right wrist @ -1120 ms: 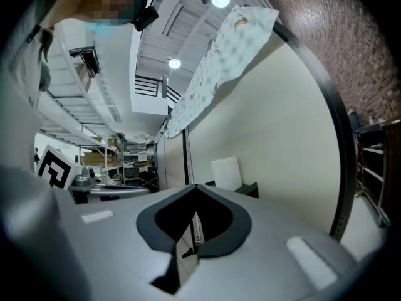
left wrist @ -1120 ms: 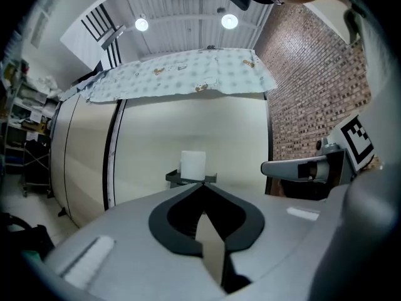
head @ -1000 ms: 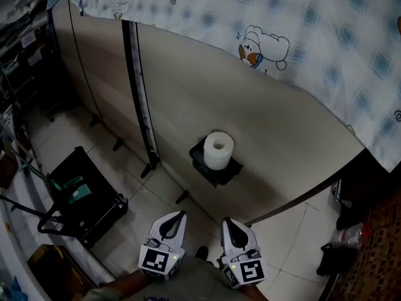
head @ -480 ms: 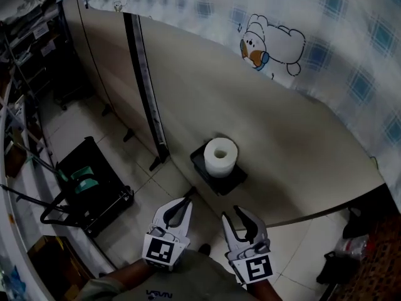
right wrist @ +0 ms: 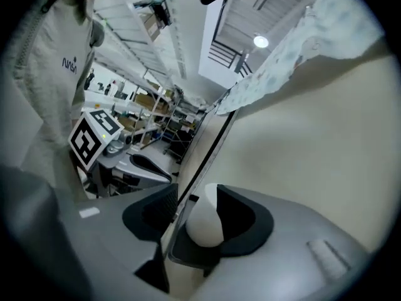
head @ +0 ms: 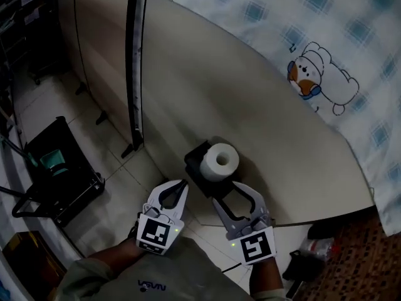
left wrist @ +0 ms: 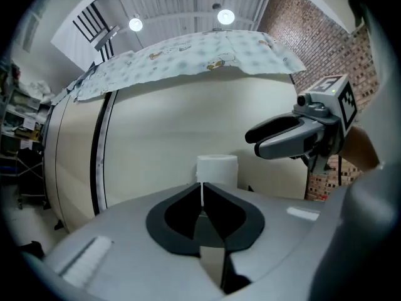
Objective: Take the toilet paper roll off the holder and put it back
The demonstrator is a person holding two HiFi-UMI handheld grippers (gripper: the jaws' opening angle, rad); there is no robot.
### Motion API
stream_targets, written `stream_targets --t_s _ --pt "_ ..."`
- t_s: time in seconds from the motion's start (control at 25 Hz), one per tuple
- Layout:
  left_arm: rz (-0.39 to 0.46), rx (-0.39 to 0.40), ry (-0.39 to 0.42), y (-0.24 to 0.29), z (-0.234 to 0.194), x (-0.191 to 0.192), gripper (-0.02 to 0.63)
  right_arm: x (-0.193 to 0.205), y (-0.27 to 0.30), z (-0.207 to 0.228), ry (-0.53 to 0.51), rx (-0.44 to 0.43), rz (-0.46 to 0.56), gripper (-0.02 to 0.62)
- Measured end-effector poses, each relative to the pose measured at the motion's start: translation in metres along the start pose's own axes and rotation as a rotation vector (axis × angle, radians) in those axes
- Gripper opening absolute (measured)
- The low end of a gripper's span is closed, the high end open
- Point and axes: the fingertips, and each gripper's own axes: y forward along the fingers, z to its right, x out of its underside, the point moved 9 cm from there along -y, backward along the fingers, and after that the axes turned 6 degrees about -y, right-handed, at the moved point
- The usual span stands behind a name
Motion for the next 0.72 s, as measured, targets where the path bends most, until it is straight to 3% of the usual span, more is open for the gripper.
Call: stream_targets --t_s 0.24,0.72 --pt "-0.002 0.048 -0.029 0.015 -0.017 0.006 0.006 -0.005 0.034 0.019 -0.183 -0.084 -0.216 0.199" --pt "-0.019 0.124 -0.042 0.034 -0.036 -0.001 0.006 -0.005 0.066 0.031 -0.364 -0.257 -0.462 0.202"
